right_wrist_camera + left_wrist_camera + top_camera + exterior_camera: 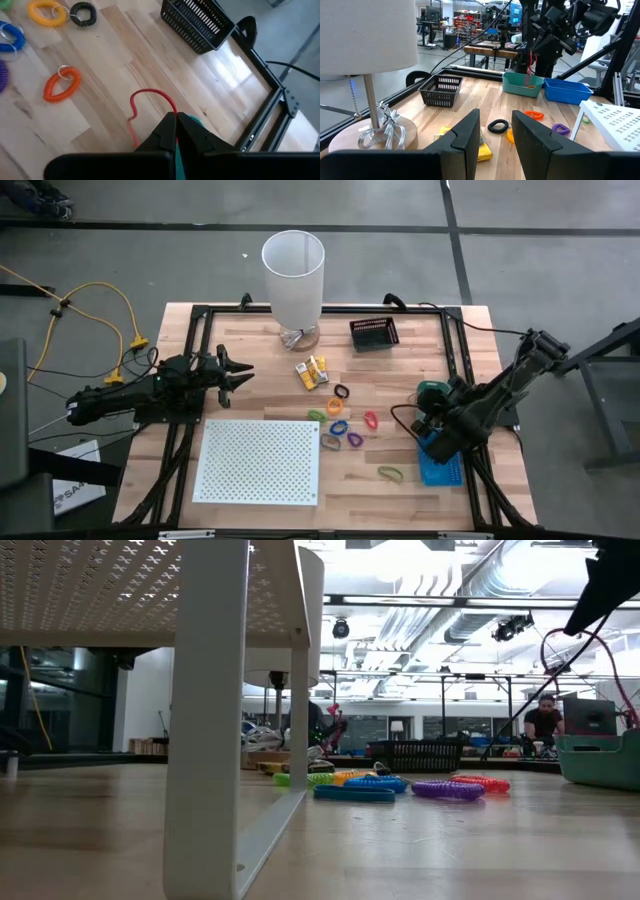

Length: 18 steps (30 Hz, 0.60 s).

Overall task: Pick & Place Office Desk Supplies
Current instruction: Put the red rubber band into the green bin

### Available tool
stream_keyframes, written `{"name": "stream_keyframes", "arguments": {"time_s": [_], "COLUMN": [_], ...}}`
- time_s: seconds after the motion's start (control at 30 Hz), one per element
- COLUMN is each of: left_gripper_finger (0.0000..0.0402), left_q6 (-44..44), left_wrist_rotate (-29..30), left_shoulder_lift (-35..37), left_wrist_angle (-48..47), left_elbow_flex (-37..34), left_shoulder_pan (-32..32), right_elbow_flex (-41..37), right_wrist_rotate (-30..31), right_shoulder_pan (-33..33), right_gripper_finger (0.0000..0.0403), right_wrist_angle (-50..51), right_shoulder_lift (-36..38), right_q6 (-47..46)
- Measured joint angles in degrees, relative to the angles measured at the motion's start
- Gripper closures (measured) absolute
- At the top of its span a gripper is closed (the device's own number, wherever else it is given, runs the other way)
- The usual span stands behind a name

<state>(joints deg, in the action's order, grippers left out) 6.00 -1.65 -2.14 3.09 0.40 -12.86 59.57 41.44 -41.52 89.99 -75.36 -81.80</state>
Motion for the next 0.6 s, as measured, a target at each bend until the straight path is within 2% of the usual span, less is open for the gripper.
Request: {"name": "stream_keyframes", "arguments": {"time_s": [0.13, 0.27, 0.5, 0.6], "left_gripper_finger": [0.0293, 0.0293, 0.0293, 0.0293], "left_q6": [0.0, 0.0, 0.0, 0.0], "left_wrist_rotate": [0.0, 0.0, 0.0, 0.0], "left_shoulder_lift": [0.0, 0.0, 0.0, 0.0], "left_wrist_angle": [0.0, 0.0, 0.0, 0.0], "left_elbow_flex": [0.0, 0.0, 0.0, 0.0], "left_shoulder_pan": [0.0, 0.0, 0.0, 0.0], "right_elbow_flex": [0.0, 0.0, -3.3, -5.4], "right_wrist_rotate": [-2.3, -7.6, -15.4, -16.5], "right_shoulder_pan": [0.0, 0.0, 0.0, 0.0], "right_gripper_finger": [0.0401, 0.0401, 0.0401, 0.0401], "right_wrist_angle": [0.1, 0.0, 0.0, -0.2], "right_shoulder_lift": [3.6, 6.1, 6.9, 6.9], "right_q6": [1.9, 3.5, 1.8, -0.2]}}
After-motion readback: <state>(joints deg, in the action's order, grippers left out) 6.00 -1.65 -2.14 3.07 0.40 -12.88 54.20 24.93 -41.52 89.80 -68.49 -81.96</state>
